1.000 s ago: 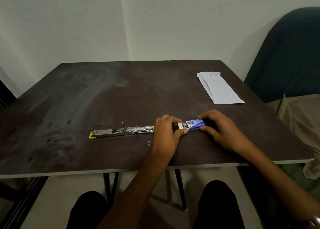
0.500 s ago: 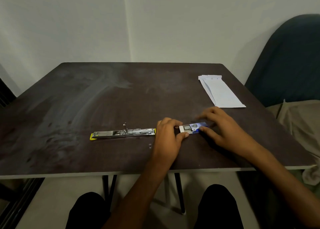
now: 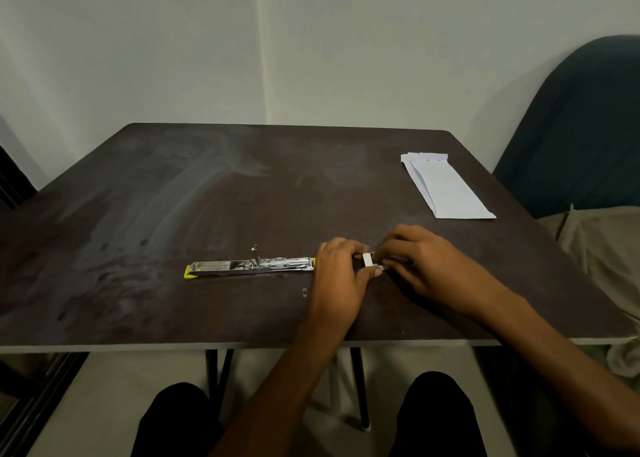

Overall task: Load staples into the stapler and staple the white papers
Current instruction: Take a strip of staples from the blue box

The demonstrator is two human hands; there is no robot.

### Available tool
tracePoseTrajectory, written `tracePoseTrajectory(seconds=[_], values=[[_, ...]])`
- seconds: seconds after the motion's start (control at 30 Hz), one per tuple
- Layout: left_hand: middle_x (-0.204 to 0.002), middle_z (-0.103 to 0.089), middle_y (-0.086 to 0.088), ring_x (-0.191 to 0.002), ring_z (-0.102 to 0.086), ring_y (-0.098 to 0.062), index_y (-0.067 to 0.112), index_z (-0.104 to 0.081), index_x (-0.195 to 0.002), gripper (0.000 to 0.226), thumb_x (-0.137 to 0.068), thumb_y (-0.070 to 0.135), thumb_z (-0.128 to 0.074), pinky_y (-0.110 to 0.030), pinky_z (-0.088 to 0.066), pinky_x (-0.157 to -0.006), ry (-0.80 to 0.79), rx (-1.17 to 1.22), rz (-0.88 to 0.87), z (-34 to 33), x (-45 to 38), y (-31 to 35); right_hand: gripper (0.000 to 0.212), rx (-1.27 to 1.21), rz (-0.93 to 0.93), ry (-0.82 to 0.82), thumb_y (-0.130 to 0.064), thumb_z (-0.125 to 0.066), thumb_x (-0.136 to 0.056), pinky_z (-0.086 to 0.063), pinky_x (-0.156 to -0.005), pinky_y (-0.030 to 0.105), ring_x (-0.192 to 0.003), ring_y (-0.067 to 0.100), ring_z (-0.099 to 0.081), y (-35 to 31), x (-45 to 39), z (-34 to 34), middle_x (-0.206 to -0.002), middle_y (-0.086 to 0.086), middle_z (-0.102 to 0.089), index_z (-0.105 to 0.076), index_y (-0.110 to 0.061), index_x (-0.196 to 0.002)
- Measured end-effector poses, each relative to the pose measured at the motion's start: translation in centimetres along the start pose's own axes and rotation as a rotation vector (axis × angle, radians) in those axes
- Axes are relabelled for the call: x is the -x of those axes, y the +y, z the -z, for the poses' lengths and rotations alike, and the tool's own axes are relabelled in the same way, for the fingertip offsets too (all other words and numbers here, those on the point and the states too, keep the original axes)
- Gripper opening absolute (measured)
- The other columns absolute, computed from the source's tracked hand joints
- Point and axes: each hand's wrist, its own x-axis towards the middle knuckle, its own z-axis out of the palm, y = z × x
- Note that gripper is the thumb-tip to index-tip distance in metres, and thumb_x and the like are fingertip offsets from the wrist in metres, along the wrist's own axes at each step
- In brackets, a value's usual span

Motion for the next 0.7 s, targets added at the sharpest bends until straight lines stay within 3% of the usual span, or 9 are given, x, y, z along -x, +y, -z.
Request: tracePoseTrajectory(seconds=[0.5, 0.63, 0.7], values=[[-0.104, -0.067, -0.003, -0.102, -0.055, -0.018, 0.013, -0.069, -0.101, 0.031, -0.073, 0.024, -0.078, -0.012, -0.027, -0.078, 0.026, -0.006, -0.007, 0.0, 0.0, 0.0, 0.015, 0.0, -0.091, -0.092, -0.021, -0.06, -0.09, -0.041, -0.076, 0.021, -0.086, 0.012, -0.053, -0.5, -1.4, 0.6, -0.105, -0.001, -0.057, -0.066, -0.017, -0.103], [-0.105, -0.067, -0.003, -0.103, -0.055, -0.018, 0.013, -0.069, -0.102, 0.032, -0.073, 0.025, -0.078, -0.014, -0.028, -0.078, 0.014, -0.008, 0.001, -0.1, 0.0, -0.2, 0.013, 0.075, -0.089, -0.171, -0.02, -0.064, -0.086, -0.051, -0.075, 0.032, -0.086, 0.019, -0.06, -0.8, -2.5, 0.8, -0.104, 0.0, -0.056, -0.067, -0.018, -0.099], [-0.106, -0.068, -0.002, -0.103, -0.056, -0.018, 0.013, -0.069, -0.103, 0.033, -0.073, 0.025, -0.078, -0.015, -0.03, -0.08, 0.013, -0.018, 0.006, -0.1, -0.1, -0.3, 0.013, 0.126, -0.07, -0.207, -0.02, -0.066, -0.085, -0.046, -0.068, 0.031, -0.085, 0.02, -0.06, -1.0, -3.0, 0.9, -0.101, 0.0, -0.054, -0.066, -0.018, -0.098]])
